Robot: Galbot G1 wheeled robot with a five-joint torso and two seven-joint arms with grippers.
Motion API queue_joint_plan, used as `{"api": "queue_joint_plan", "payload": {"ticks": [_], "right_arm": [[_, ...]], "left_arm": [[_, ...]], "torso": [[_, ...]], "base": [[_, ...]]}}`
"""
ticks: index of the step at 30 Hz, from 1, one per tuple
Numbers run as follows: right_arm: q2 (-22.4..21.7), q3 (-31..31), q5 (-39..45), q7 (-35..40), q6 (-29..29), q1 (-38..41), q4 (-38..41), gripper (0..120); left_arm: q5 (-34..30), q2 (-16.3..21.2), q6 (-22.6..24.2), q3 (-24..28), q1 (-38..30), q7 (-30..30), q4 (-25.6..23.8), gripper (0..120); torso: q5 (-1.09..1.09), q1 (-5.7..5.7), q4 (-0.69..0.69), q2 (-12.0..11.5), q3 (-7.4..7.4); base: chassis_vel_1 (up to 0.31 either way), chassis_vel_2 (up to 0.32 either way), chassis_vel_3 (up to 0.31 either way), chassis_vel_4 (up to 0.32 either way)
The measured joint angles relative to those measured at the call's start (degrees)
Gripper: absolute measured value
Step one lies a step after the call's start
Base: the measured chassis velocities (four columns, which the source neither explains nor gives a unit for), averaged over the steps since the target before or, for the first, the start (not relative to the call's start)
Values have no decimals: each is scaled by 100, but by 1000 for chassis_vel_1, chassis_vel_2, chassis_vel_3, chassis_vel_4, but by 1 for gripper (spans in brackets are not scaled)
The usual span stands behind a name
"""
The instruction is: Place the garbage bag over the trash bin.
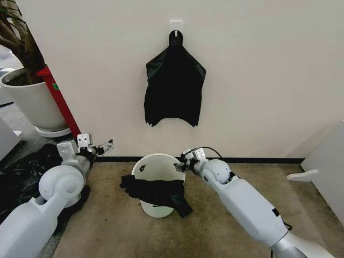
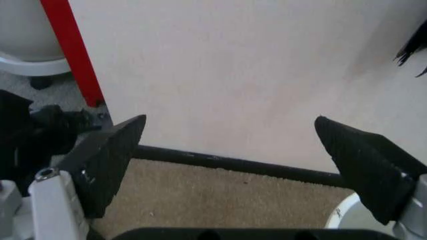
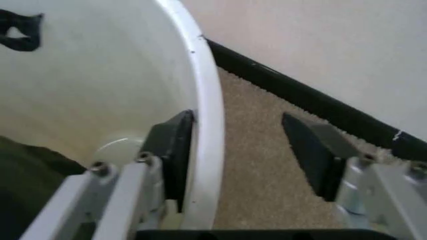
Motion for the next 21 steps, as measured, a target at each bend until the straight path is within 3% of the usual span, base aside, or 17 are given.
{"api": "queue_joint_plan", "payload": {"ticks": [10, 13, 16, 17, 21], "right_arm": [[-102, 96, 461, 415, 7, -342, 385, 13], [-168, 157, 1198, 1554, 258, -713, 793, 4], [-278, 178, 1746, 2486, 772, -1164, 1220, 4], [-278, 178, 1746, 2486, 772, -1164, 1220, 4], [-304, 158, 2485, 3932, 1911, -1866, 1909, 4]], "left_arm": [[97, -35, -60, 122, 8, 1, 46, 100], [115, -43, -83, 139, 13, -1, 66, 100], [118, -48, -95, 141, -15, -5, 98, 100], [118, -48, -95, 141, -15, -5, 98, 100], [115, -24, -114, 151, -54, -5, 154, 100]], "torso": [[0, 0, 0, 0, 0], [1, 0, 2, 0, 0], [-2, 0, 0, 0, -1], [-2, 0, 0, 0, -1], [0, 0, -1, 0, -1]], "base": [[0, 0, 0, 0], [0, 0, 0, 0], [0, 0, 0, 0], [0, 0, 0, 0], [0, 0, 0, 0]]}}
